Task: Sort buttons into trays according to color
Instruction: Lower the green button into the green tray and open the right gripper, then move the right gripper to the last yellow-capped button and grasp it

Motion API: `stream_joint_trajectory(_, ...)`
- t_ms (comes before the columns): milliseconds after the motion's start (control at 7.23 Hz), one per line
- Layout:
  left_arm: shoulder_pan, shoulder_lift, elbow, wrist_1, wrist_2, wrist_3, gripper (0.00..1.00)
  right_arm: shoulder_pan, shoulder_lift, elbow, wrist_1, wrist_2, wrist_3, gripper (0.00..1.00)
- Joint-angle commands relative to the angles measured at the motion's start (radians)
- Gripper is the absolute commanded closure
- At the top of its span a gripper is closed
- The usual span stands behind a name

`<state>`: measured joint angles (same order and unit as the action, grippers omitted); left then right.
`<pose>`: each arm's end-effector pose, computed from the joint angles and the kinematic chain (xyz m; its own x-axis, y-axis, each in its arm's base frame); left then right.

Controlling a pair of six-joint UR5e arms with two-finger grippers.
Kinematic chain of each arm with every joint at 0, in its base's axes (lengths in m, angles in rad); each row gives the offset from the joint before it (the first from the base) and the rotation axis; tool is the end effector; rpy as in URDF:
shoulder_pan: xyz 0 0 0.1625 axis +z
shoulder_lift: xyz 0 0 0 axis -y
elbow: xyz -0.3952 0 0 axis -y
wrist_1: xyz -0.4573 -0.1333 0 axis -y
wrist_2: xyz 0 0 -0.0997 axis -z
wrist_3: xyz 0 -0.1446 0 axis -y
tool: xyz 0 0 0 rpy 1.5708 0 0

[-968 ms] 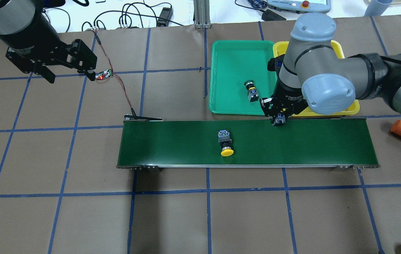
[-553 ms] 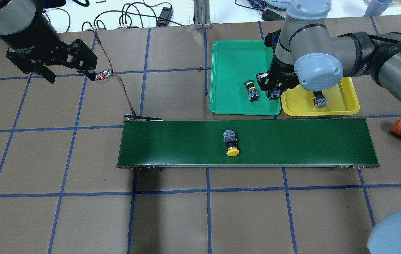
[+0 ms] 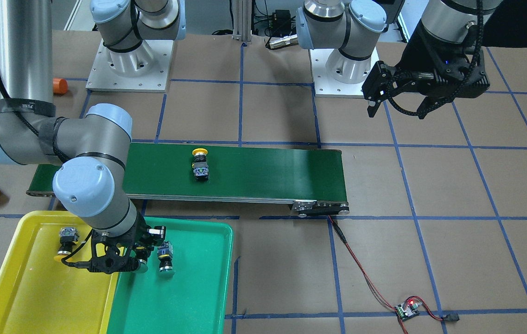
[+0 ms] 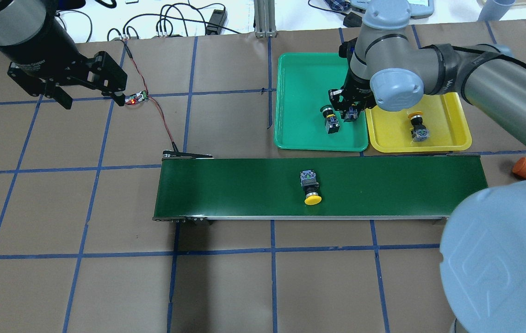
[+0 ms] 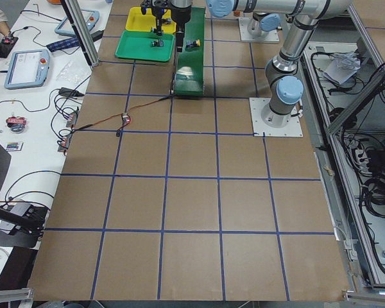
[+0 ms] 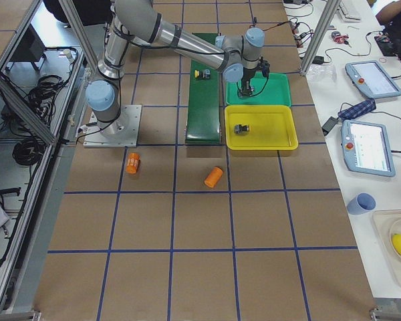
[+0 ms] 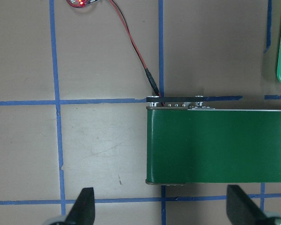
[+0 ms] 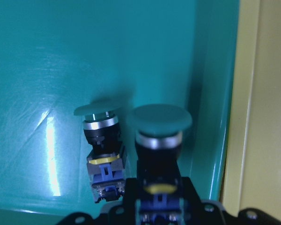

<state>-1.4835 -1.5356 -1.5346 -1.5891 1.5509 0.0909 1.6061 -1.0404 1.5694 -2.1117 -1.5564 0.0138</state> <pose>-0.0878 -0.5592 0.4510 -0.9999 0.0045 0.0150 0.0037 0.9985 -0.0547 0.1599 -0.6909 0.1292 -0.9997 -0.0217 -0.0146 -0.0215 0.9997 -0.0117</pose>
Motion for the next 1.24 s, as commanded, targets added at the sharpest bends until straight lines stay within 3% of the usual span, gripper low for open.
stream_joint_trajectory(0, 0.000, -0.001, -0.001, 0.009, 0.000, 0.000, 0.00, -0.006, -0.030, 0.011, 0.015, -0.010, 0.003, 0.00)
stream_joint_trajectory(277, 0.000, -0.003, -0.001, 0.011, -0.005, 0.000, 0.00, -0.003, -0.099, 0.030, 0.056, -0.008, 0.005, 0.00)
stream_joint_trajectory(415, 0.000, -0.003, -0.001, 0.012, -0.005, 0.000, 0.00, -0.003, -0.177, 0.070, 0.181, -0.005, 0.006, 0.00)
stream_joint_trajectory(553, 0.000, -0.001, -0.001, 0.011, -0.005, 0.000, 0.00, -0.002, -0.263, 0.143, 0.226, -0.007, 0.033, 0.00)
stream_joint_trajectory(830, 0.000, -0.003, -0.001, 0.012, -0.006, 0.000, 0.00, 0.001, -0.415, 0.327, 0.220, 0.010, 0.052, 0.00)
stream_joint_trajectory(1106, 0.000, -0.003, -0.001, 0.012, -0.005, 0.000, 0.00, 0.027, -0.429, 0.354, 0.226, 0.044, 0.052, 0.00)
